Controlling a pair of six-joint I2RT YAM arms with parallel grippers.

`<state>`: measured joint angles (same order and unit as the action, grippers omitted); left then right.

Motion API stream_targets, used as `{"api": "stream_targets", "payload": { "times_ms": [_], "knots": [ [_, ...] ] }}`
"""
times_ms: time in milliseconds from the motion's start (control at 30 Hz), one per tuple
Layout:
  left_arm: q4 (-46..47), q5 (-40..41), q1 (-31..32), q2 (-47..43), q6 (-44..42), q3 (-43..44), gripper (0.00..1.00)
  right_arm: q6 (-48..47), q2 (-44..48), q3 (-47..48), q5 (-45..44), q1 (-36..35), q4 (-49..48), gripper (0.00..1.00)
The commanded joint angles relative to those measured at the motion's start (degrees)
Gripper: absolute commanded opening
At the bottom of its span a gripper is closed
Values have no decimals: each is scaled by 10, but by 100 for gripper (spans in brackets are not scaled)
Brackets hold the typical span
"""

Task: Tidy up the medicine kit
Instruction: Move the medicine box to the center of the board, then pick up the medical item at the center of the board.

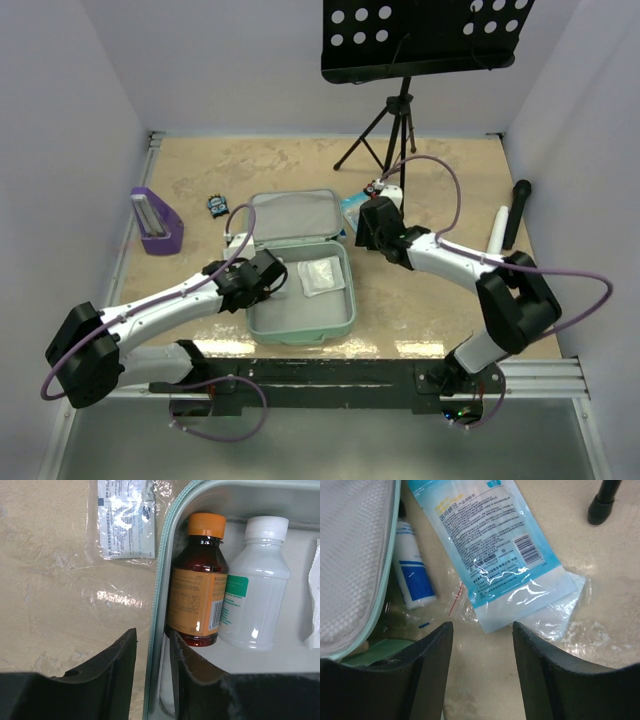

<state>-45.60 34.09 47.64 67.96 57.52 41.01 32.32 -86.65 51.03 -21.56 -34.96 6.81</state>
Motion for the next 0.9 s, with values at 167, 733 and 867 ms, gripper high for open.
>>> {"api": "stream_targets", "payload": {
  "times_ms": [167, 733, 867],
  "knots": [
    [47, -5, -4, -58, 9, -29, 53, -8, -77, 73, -47, -1, -33, 56],
    [97, 3, -4, -129, -8, -55, 60, -23, -236, 194, -132, 1, 34, 53],
    [103, 2, -4, -130, -14, -58, 60, -22, -244, 198, -148, 2, 48, 50]
  ]
}}
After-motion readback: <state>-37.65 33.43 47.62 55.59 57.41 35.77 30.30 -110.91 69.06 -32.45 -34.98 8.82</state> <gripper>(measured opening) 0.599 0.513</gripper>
